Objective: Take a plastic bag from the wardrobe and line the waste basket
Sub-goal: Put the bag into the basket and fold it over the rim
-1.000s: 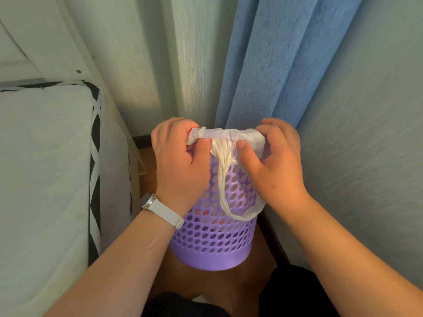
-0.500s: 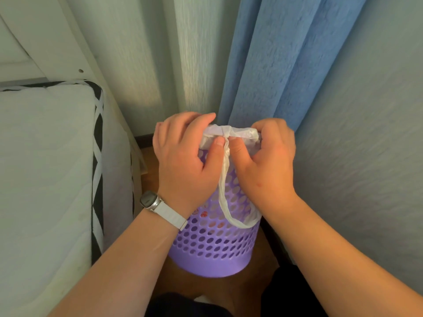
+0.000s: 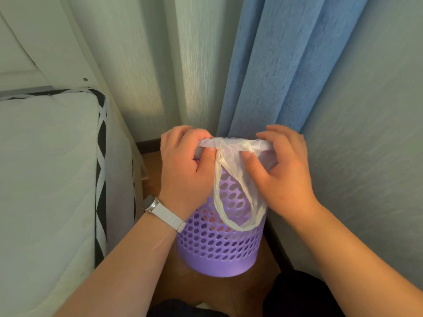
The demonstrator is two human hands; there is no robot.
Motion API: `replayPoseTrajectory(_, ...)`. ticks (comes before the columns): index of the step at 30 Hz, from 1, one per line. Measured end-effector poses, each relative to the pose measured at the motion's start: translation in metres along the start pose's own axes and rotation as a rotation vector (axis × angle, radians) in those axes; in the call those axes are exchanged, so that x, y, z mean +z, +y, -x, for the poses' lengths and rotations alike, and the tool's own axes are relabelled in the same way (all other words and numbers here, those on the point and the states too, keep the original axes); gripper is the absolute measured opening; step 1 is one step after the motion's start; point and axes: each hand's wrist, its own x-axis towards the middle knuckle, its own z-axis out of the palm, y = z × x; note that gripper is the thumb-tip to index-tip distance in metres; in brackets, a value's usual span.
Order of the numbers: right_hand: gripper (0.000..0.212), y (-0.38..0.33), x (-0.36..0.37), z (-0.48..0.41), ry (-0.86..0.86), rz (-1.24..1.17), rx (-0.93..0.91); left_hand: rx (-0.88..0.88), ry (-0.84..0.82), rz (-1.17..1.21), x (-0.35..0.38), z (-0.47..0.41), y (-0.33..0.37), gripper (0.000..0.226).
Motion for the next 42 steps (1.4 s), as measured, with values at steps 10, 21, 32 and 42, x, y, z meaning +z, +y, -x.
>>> replayPoseTrajectory(10,0.030,-0.009,0.002,-0.005,0.112,0.011,0.073,0.009,-0.104,0.128,-0.002,0.000,0.013,0.026)
replayPoseTrajectory(21,0.029,-0.029,0.018,-0.004,0.072,0.074,0.023,0.045,-0.027,-0.011,0.000,-0.002,0.004,0.013)
replayPoseTrajectory(32,0.046,-0.002,-0.007,-0.001,0.038,-0.041,0.118,-0.012,-0.044,0.120,0.002,-0.001,0.000,0.014)
replayPoseTrajectory(42,0.034,-0.016,0.002,-0.004,0.143,-0.029,0.148,0.001,-0.084,0.130,-0.009,-0.006,0.015,0.034)
